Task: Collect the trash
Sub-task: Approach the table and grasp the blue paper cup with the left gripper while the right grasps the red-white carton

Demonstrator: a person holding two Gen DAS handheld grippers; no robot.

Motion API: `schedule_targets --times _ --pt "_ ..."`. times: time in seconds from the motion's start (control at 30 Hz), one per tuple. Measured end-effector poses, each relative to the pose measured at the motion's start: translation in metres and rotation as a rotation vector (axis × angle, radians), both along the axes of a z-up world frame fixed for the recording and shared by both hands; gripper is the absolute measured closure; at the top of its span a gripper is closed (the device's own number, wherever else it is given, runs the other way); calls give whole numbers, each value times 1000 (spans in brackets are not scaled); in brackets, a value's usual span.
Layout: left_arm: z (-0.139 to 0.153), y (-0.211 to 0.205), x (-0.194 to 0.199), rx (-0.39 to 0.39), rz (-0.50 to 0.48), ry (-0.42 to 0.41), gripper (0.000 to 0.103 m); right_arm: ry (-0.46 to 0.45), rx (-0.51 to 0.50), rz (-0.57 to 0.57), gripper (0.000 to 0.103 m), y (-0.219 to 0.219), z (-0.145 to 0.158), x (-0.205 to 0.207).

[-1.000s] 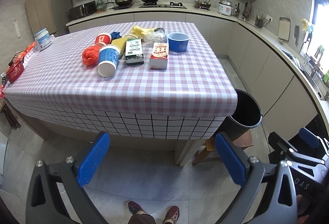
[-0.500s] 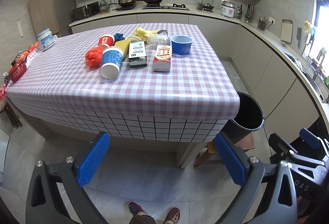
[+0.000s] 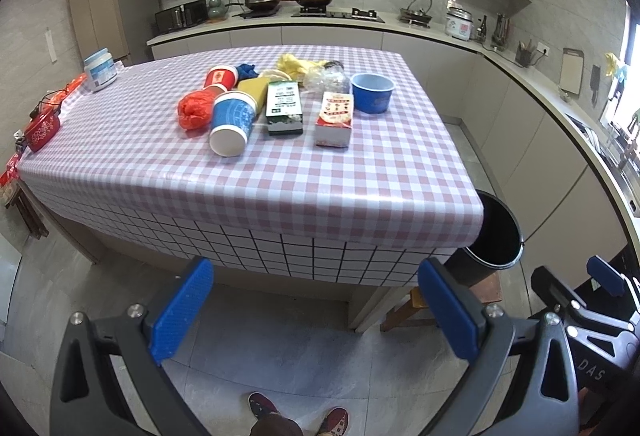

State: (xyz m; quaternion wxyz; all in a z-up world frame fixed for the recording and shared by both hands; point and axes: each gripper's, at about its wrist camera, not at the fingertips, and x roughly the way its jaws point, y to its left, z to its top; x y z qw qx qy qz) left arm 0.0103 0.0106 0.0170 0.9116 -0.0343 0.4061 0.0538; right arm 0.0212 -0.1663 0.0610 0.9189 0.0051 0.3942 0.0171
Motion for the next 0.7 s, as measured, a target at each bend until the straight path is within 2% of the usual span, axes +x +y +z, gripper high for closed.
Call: schedule_targets --times 0.3,0.4,0.7 --pt "-2 24 20 7 36 8 0 -2 9 33 0 18 0 25" --pt "-5 36 32 -7 43 20 0 -1 12 39 0 28 -1 37" --pt "-15 72 81 13 54 43 0 16 13 34 0 65 -8 85"
